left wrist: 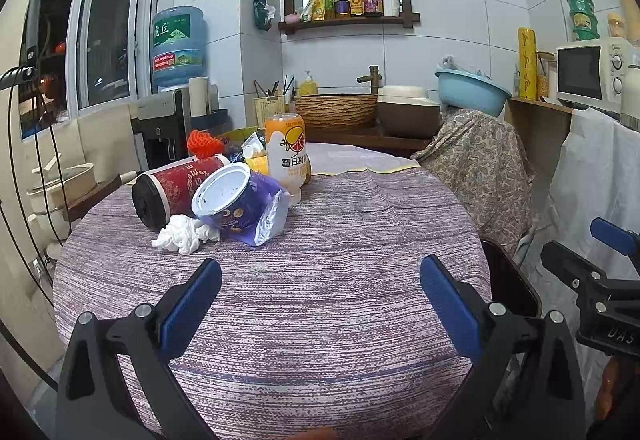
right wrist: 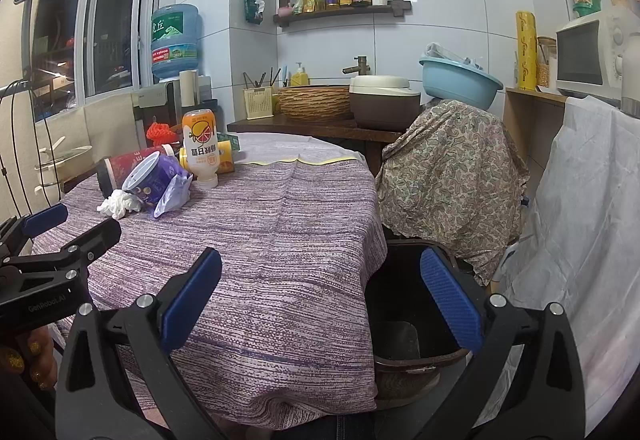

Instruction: Collect trash

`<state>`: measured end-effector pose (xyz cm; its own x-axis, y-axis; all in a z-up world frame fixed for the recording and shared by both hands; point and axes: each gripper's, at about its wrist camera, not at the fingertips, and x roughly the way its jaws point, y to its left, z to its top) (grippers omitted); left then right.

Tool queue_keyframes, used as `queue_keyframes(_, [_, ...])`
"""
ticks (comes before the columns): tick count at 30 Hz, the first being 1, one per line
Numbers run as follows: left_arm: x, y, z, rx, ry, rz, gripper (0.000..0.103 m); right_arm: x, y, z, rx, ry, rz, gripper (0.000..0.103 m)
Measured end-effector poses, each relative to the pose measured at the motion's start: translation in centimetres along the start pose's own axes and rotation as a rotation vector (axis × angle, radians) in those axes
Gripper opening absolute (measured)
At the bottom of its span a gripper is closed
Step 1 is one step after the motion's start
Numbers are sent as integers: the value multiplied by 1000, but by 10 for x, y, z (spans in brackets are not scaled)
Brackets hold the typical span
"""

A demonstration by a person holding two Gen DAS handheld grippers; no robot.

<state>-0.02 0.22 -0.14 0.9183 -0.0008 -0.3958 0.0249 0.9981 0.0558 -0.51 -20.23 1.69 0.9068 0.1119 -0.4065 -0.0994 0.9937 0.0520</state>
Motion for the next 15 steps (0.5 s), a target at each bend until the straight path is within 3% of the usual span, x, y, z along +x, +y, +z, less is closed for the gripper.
queue_keyframes(15, [1, 2, 0, -3, 2, -2, 98, 0, 0, 0, -2, 0, 1, 98])
